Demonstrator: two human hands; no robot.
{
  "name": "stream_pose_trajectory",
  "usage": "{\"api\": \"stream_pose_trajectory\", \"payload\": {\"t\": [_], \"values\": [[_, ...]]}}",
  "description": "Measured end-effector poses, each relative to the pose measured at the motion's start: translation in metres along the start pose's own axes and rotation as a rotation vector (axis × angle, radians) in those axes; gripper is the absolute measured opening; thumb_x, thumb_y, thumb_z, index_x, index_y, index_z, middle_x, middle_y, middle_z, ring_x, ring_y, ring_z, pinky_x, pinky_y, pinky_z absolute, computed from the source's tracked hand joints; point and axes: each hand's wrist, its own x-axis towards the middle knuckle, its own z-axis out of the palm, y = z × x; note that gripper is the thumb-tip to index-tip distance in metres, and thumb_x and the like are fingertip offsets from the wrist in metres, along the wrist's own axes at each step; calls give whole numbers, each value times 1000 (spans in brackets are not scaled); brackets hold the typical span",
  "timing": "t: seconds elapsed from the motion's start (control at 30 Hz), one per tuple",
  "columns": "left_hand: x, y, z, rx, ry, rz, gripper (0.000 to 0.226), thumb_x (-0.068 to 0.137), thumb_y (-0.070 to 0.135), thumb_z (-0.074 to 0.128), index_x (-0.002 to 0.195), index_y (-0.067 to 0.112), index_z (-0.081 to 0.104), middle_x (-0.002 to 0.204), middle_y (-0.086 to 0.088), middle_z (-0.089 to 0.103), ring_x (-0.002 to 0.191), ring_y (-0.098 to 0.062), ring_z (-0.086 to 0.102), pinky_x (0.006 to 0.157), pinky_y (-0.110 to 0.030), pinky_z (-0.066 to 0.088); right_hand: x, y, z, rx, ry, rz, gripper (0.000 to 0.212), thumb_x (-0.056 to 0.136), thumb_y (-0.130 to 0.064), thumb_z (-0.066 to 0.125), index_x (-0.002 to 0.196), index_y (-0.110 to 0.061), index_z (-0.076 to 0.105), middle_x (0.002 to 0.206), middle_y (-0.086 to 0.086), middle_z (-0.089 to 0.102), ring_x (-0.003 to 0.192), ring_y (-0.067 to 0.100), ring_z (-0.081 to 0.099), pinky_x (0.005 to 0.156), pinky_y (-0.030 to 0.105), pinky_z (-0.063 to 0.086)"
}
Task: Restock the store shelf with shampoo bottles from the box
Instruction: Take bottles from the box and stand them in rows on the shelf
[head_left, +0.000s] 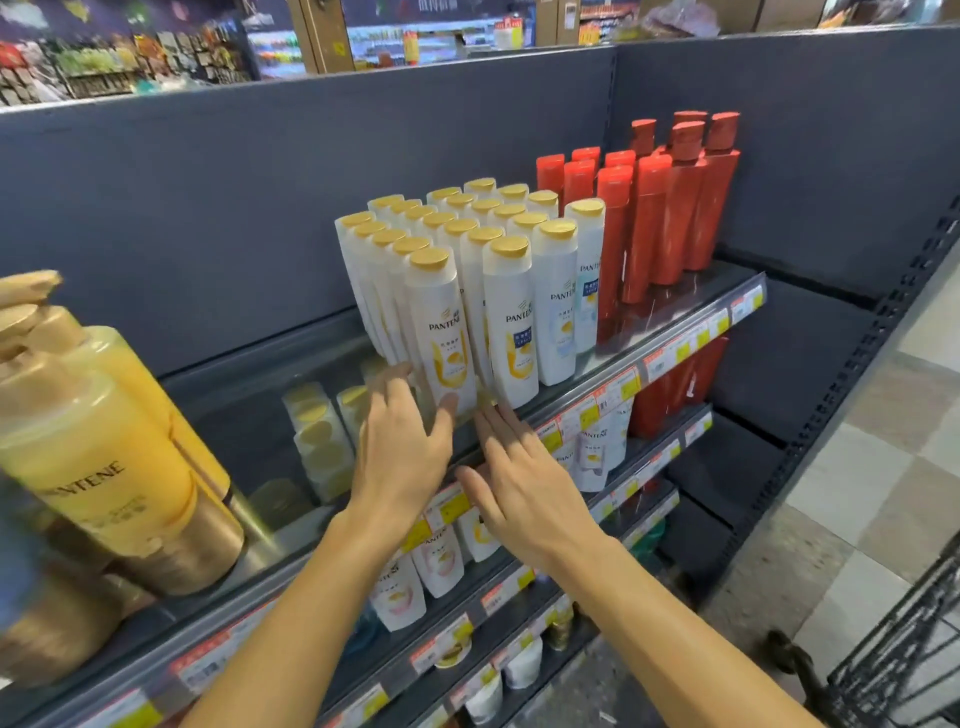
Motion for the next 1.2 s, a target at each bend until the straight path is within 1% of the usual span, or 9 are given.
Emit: {"api": "stream_pose_trajectory", "payload": {"t": [0.13, 0.23, 0.4, 0.6, 0.8, 0.9, 0.97, 1.07, 1.2], "values": [[-37, 3, -11, 63, -35, 79, 57, 96, 38, 49, 142, 9, 35, 143, -6, 41, 131, -21, 42, 104, -31, 36, -39, -9, -20, 19, -87, 82, 72, 101, -56, 17, 153, -7, 16, 162, 7, 11, 150, 15, -3, 118, 23, -7], [-72, 8, -8, 75, -88, 154, 60, 97, 38, 47, 146, 8, 32, 152, -6, 34, 140, -19, 31, 113, -32, 28, -82, -11, -34, 58, -158, 184, 73, 99, -58, 13, 155, -12, 3, 162, -1, -6, 147, 8, -14, 116, 21, -11], [-164, 25, 14, 3, -290, 200, 60, 99, 40, 41, 149, 9, 28, 158, -7, 25, 146, -19, 20, 117, -32, 18, -182, -20, -51, 106, -249, 401, 67, 103, -50, 21, 155, -11, 6, 163, -1, -1, 149, 10, -7, 116, 21, -4], [-274, 44, 65, 117, -695, 236, 68, 100, 48, 30, 153, 7, 14, 161, -8, 11, 149, -20, 9, 118, -32, 12, -320, -9, -61, 88, -423, 686, 73, 100, -58, 19, 155, -13, 4, 163, 2, -2, 149, 14, -6, 121, 31, 1], [-336, 83, 101, 145, -858, 311, 69, 101, 50, 26, 153, 6, 12, 161, -9, 10, 149, -21, 9, 119, -32, 11, -408, 16, -93, 38, -425, 822, 73, 100, -56, 19, 154, -7, 13, 162, 5, 9, 150, 20, 4, 121, 35, 7], [-365, 99, 121, 136, -926, 334, 68, 101, 49, 27, 151, 5, 17, 160, -12, 14, 148, -23, 13, 118, -35, 17, -447, 42, -102, 59, -382, 916, 72, 98, -59, 20, 143, -5, 34, 150, 11, 35, 140, 27, 30, 115, 42, 26], [-383, 107, 138, 124, -977, 335, 64, 101, 47, 29, 147, 3, 25, 158, -15, 20, 146, -25, 18, 116, -36, 21, -477, 61, -107, 66, -356, 1019, 64, 95, -60, 20, 121, -8, 46, 126, 13, 49, 120, 31, 44, 99, 44, 38], [-411, 123, 173, 92, -1036, 296, 57, 101, 43, 33, 139, 1, 36, 150, -18, 32, 139, -31, 29, 111, -41, 28, -530, 93, -117, 39, -347, 1098, 33, 100, -46, 31, 93, -16, 42, 96, 4, 46, 91, 25, 45, 78, 37, 37], [-456, 149, 242, 90, -1104, 191, 51, 98, 41, 38, 131, 2, 45, 136, -19, 47, 124, -36, 45, 101, -45, 39, -595, 150, -126, 25, -412, 1136, 39, 100, -47, 30, 92, -13, 45, 92, 3, 47, 86, 23, 44, 72, 35, 34]]}}
